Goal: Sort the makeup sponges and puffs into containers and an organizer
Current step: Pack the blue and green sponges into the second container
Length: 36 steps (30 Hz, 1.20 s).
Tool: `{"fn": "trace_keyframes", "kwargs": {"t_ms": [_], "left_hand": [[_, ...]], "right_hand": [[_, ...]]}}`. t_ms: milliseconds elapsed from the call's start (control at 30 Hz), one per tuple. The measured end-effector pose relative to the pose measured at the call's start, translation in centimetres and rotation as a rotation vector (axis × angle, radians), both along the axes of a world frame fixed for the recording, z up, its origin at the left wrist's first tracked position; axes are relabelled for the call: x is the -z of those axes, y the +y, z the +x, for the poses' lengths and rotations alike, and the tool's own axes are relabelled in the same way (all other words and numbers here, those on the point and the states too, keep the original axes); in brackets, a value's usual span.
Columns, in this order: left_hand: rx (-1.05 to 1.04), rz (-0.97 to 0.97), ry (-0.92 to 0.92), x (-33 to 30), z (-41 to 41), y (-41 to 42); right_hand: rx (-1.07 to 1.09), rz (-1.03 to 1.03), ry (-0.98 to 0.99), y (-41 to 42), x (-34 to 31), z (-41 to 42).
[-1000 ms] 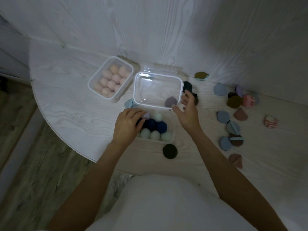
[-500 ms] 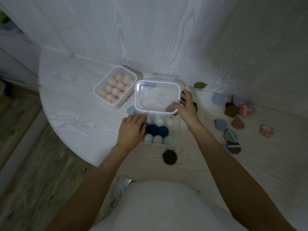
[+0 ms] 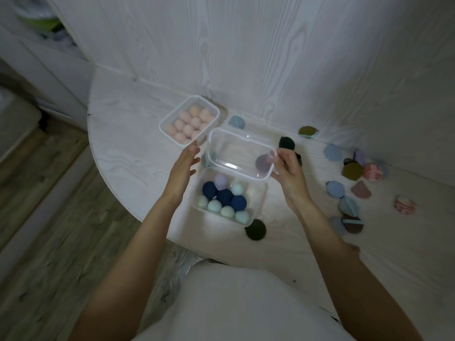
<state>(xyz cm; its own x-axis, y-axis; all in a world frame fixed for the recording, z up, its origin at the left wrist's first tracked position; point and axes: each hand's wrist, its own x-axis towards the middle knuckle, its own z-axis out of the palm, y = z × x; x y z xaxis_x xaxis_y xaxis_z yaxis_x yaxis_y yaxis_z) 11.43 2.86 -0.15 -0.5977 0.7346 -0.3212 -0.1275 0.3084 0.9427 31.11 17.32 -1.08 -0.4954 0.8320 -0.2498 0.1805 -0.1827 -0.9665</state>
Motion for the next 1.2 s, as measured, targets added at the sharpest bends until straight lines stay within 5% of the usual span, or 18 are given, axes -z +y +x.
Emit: {"fn": "trace_keyframes", "kwargs": {"t_ms": [267,400,500,667,833,1067,1200], "left_hand": [[-0.14,0.016,-0.148,0.4,0.2,-3.0],[-0.095,-0.236,0.041,1.8,0.2,-4.4],[-0.033,-0.344,0.242,3.1,0.8,-5.0],[-0.062,-0.307,0.156,4.5,1.1,-4.8],[-0.013,-0.3,0.178,4.8,0.4,-4.8],[0.015,-0.286,0.184,5.0,0.1,-4.9],[-0.059,-0.305,0.185,5.4,-0.2,-6.1]], "right_hand": [[-0.432,0.595,-0.153,-3.6,0.4,1.9],[-0.758,0.929,-0.387,-4.3,2.2,2.3],[-0.748,0.973,-0.493,-5.6,2.3,1.3],[-0.597,1.057,-0.776,-7.3,2.7,-1.7],[-0.673,0.915,-0.98,-7.9,3.4,-3.6],[-0.697,0.952,-0.989,-7.7,3.1,-4.2],[-0.839,0.887,-0.776,-6.0,3.2,-3.5]]}}
